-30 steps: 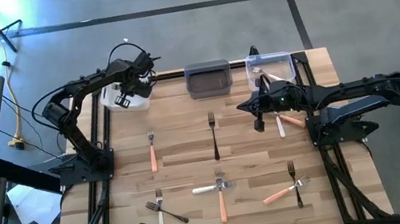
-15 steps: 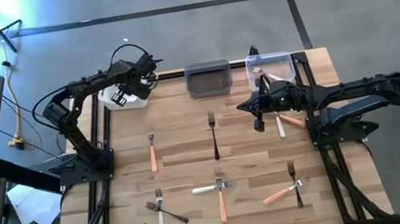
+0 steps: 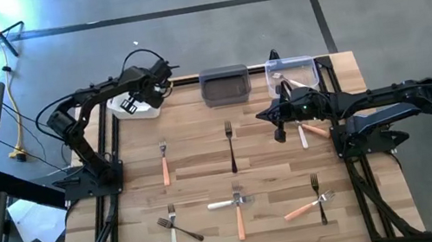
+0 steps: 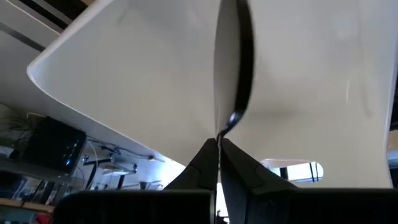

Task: Sort silverware by color (type)
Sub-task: Put the top left black fork into the white bin

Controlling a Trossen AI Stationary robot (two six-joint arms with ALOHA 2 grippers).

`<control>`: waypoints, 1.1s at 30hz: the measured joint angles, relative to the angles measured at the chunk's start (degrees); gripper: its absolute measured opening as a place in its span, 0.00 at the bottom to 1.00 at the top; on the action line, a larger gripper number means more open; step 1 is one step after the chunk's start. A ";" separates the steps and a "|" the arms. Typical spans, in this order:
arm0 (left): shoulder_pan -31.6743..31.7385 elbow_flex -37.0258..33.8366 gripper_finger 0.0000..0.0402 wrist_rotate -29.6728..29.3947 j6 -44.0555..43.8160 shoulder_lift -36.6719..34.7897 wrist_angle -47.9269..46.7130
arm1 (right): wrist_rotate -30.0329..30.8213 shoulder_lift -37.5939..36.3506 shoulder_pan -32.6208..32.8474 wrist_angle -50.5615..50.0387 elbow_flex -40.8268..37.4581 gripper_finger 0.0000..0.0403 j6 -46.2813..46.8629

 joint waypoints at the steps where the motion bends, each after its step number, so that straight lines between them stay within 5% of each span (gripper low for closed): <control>1: -0.17 0.00 0.00 -0.46 -0.05 0.00 0.00 | 0.02 0.00 0.00 -0.02 0.00 0.00 -0.02; 7: -1.08 0.00 0.00 -1.20 -3.79 -1.42 -0.14 | 0.02 0.00 0.00 -0.20 0.00 0.00 -0.13; 15: -1.30 -0.25 0.00 8.31 -14.54 -4.20 -0.54 | 0.02 0.00 0.02 -0.61 0.00 0.00 -0.15; 33: 1.39 -3.88 0.01 2.91 -11.60 -3.50 -0.21 | 0.02 0.00 0.00 -0.87 0.00 0.00 -0.13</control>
